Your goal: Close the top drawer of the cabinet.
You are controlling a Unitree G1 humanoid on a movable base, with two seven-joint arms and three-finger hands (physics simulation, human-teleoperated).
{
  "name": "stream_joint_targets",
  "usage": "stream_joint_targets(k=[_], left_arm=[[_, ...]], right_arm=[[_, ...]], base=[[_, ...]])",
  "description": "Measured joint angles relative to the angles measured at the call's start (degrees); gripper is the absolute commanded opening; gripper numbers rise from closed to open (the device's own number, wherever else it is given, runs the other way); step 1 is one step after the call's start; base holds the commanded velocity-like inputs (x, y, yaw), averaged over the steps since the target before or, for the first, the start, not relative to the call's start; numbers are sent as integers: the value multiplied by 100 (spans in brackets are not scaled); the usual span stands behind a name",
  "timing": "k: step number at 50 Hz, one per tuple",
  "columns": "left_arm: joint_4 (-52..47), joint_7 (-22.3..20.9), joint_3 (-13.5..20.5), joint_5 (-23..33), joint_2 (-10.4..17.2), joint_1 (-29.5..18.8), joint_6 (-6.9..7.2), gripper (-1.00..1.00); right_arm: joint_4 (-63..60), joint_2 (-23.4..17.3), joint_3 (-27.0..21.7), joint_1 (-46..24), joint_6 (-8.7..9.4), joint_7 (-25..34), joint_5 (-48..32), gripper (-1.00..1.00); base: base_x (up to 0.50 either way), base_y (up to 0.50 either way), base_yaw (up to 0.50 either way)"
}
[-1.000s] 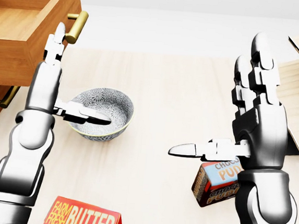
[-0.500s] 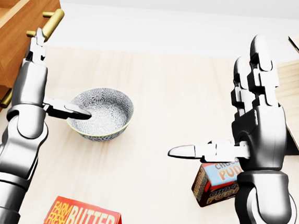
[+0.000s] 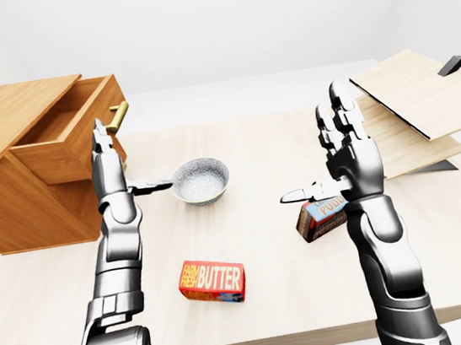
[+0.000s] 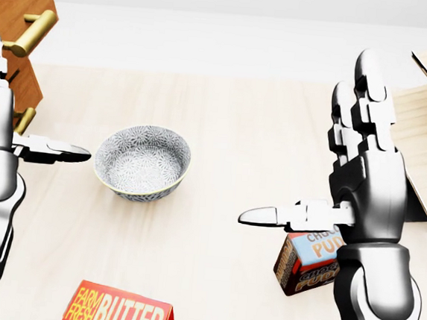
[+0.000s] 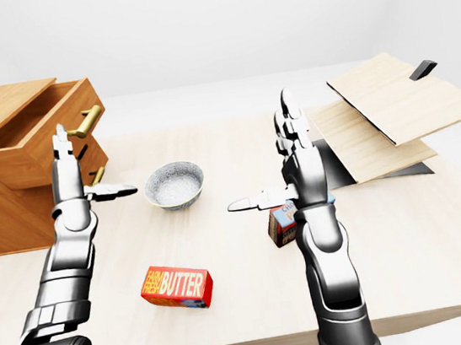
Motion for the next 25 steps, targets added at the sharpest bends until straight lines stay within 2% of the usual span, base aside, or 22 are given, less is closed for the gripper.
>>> stream_joint_targets(k=[14, 25], left_arm=[[-45, 55, 156, -67, 282, -76, 0, 100], [778, 233, 172, -17, 580, -531, 0, 100]], right_arm=[[-22, 9, 12, 21, 0, -3, -13, 100], [-11, 4, 1, 35, 0, 7, -15, 100]], base=[[0, 0, 0], [0, 0, 0]])
